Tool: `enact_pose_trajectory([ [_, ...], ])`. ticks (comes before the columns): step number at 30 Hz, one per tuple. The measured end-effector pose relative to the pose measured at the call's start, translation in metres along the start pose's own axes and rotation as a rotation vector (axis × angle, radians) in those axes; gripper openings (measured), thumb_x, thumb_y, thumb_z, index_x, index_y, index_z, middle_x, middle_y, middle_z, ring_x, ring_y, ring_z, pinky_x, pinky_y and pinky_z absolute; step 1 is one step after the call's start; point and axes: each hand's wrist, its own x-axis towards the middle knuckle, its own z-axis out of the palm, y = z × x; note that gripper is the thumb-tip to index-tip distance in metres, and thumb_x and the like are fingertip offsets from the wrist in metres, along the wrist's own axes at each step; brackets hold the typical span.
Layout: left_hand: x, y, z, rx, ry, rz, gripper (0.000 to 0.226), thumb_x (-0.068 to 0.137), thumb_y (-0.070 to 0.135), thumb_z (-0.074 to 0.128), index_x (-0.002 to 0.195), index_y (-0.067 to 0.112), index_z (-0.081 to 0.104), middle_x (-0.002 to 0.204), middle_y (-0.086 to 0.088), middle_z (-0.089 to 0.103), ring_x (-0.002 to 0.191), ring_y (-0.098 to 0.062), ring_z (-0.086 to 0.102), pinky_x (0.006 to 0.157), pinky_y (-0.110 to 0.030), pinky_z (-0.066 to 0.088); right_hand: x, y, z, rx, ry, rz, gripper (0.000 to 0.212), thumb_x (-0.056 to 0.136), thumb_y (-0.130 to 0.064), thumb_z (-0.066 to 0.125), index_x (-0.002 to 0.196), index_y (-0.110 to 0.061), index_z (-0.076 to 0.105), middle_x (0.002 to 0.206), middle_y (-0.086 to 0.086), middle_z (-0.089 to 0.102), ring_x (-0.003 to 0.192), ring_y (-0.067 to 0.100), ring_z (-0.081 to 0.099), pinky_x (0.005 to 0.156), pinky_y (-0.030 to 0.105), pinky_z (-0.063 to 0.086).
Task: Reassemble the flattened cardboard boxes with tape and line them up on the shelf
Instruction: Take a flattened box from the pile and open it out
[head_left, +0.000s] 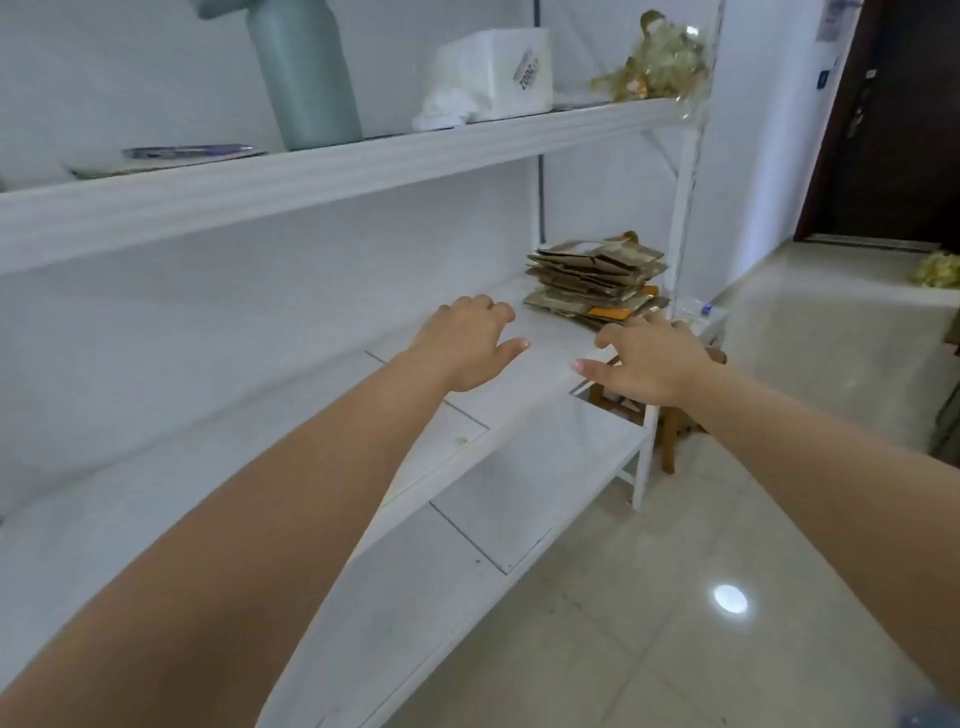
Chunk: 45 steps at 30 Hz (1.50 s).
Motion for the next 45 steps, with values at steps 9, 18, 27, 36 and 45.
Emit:
enact_pose_trajectory([
  [9, 0.128, 0.051, 0.038, -0.074, -0.013, -0.017, 0.053, 0.101, 0.048, 0.040, 0.142, 0.016, 0.044, 0.141, -0.011, 0.048, 0.128, -0.029, 0.044, 0.105, -0.043, 0.038, 0.074, 0.127, 0.012, -0.029, -0.057, 0.008, 0.066, 0.089, -0.071, 0.036, 0.133, -0.025, 0.052, 0.135, 0.010, 0.054, 0.130, 0.035, 0.041, 0.104, 0.048, 0.034],
  [18, 0.236, 0.045, 0.084, -0.026, -0.073, -0.001, 0.051, 0.101, 0.046, 0.039, 0.140, 0.015, 0.047, 0.138, -0.011, 0.049, 0.126, -0.029, 0.044, 0.104, -0.043, 0.038, 0.168, 0.200, 0.048, -0.023, -0.104, 0.048, 0.065, 0.090, -0.071, 0.036, 0.136, -0.026, 0.050, 0.139, 0.009, 0.052, 0.131, 0.033, 0.041, 0.104, 0.048, 0.036],
  [27, 0.359, -0.002, 0.128, -0.082, -0.101, -0.005, 0.048, 0.101, 0.045, 0.040, 0.135, 0.012, 0.050, 0.135, -0.010, 0.050, 0.125, -0.027, 0.044, 0.103, -0.042, 0.037, 0.293, 0.228, 0.070, 0.004, -0.104, 0.060, 0.063, 0.092, -0.066, 0.037, 0.137, -0.024, 0.050, 0.135, 0.010, 0.053, 0.129, 0.033, 0.042, 0.104, 0.048, 0.037],
  [36, 0.461, -0.009, 0.172, -0.155, -0.140, 0.016, 0.048, 0.099, 0.046, 0.045, 0.134, 0.013, 0.051, 0.134, -0.009, 0.052, 0.122, -0.027, 0.047, 0.097, -0.044, 0.045, 0.374, 0.278, 0.100, 0.123, -0.130, 0.212, 0.059, 0.093, -0.064, 0.040, 0.136, -0.024, 0.047, 0.132, 0.010, 0.057, 0.124, 0.033, 0.050, 0.101, 0.049, 0.045],
  [45, 0.540, 0.011, 0.208, -0.229, -0.053, 0.015, 0.058, 0.096, 0.044, 0.052, 0.147, 0.022, 0.035, 0.142, -0.008, 0.050, 0.129, -0.028, 0.046, 0.101, -0.042, 0.045, 0.445, 0.332, 0.126, 0.299, -0.123, 0.273, 0.040, 0.096, -0.050, 0.047, 0.123, -0.022, 0.057, 0.108, 0.003, 0.066, 0.102, 0.026, 0.060, 0.088, 0.044, 0.052],
])
